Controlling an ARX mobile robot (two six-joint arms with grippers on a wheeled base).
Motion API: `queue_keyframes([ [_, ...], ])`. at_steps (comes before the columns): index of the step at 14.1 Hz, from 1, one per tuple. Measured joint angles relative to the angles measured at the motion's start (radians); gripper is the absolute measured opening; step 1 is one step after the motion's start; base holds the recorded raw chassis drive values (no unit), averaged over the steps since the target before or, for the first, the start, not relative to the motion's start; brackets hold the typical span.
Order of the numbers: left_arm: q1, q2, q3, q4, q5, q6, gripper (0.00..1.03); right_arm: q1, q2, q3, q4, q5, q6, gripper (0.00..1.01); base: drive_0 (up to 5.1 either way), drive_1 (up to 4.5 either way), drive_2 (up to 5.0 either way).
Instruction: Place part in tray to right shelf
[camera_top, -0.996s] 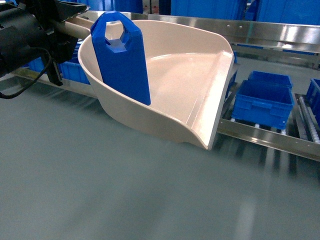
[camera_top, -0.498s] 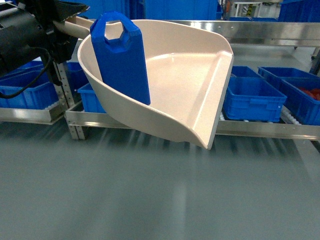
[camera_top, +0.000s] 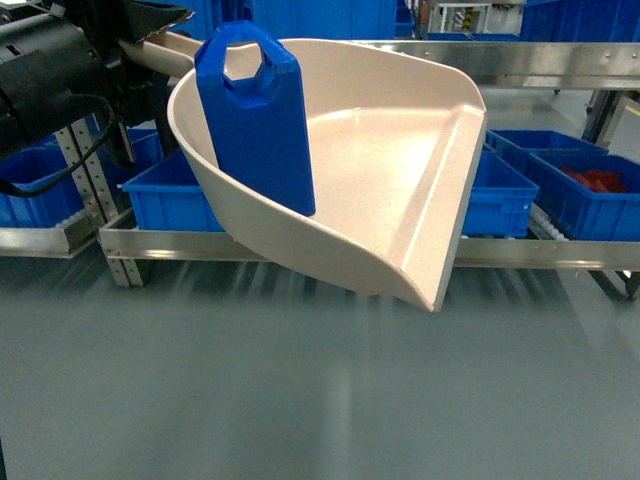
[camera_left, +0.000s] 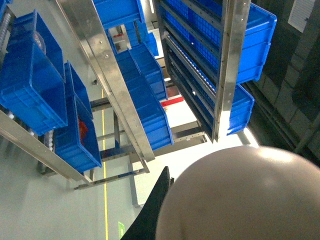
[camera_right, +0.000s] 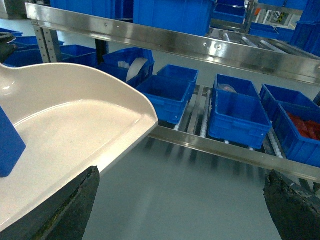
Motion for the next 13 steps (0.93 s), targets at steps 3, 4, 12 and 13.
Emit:
queue_keyframes([
  [3, 0.012, 0.0, 0.0, 0.0, -0.013, 0.0, 0.12, 0.0, 0.0, 0.0, 0.0, 0.0, 0.0, 0.98, -1.8, -1.77, -1.8],
  [4, 0.01, 0.0, 0.0, -0.001, -0.01, 0.0, 0.12, 0.0, 0.0, 0.0, 0.0, 0.0, 0.0, 0.98, -1.8, -1.77, -1.8],
  [12, 0.007, 0.0, 0.0, 0.003, -0.008, 0.0, 0.12, 0.0, 0.0, 0.0, 0.0, 0.0, 0.0, 0.98, -1.8, -1.77, -1.8],
  [13, 0.007, 0.0, 0.0, 0.0, -0.008, 0.0, 0.12, 0.0, 0.0, 0.0, 0.0, 0.0, 0.0, 0.98, -1.8, -1.77, -1.8],
])
